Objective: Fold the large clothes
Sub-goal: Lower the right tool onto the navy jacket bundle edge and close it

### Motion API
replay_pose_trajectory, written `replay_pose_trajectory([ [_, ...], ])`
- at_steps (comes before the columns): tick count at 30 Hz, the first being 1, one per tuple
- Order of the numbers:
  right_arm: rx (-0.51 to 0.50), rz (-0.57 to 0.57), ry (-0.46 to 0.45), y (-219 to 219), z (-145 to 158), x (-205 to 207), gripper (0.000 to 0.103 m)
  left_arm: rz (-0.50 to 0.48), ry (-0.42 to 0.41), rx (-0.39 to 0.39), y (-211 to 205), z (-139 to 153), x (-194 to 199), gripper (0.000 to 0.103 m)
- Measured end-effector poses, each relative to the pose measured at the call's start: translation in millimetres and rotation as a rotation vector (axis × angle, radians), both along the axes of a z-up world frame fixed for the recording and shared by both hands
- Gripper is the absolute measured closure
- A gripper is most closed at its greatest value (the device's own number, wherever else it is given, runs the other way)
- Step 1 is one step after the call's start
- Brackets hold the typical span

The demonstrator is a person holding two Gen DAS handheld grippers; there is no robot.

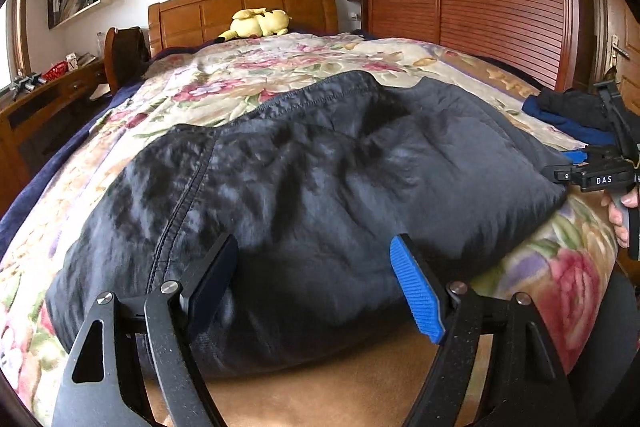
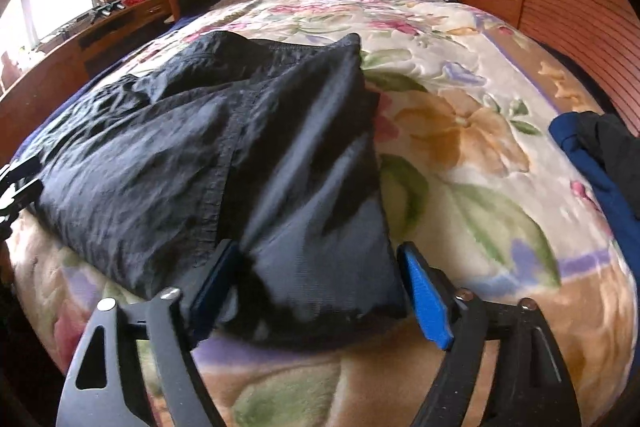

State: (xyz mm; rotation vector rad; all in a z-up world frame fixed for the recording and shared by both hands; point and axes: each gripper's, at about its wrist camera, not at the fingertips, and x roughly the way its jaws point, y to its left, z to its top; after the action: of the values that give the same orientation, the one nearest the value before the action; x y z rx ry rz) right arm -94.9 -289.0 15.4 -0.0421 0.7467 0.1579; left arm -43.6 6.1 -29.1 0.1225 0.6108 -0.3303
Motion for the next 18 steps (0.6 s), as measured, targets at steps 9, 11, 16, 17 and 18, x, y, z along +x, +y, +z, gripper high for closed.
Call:
replay_pose_trajectory([
  [9,0.072,0.027,0.036,-2.6,-8.4,2.1,0.016,-0.003,0.008,0.013,-2.6,-8.1,2.1,0.024],
  [11,0.08,0.033,0.04,-3.8,-9.9,2.2,0.018,-0.002,0.006,0.016,-2.2,-8.3,2.5,0.024],
  [16,0.174,0.065,0.064,-12.8,-16.2,5.9,0.029,-0.001,0.005,0.018,-2.2,-8.7,2.7,0.024],
  [17,0.206,0.077,0.072,-15.5,-17.0,6.8,0.033,-0.001,0.005,0.018,-2.2,-8.7,3.0,0.024],
  [18,0.232,0.084,0.079,-18.1,-18.3,8.1,0.035,-0.002,0.006,0.018,-2.2,-8.7,3.0,0.024],
])
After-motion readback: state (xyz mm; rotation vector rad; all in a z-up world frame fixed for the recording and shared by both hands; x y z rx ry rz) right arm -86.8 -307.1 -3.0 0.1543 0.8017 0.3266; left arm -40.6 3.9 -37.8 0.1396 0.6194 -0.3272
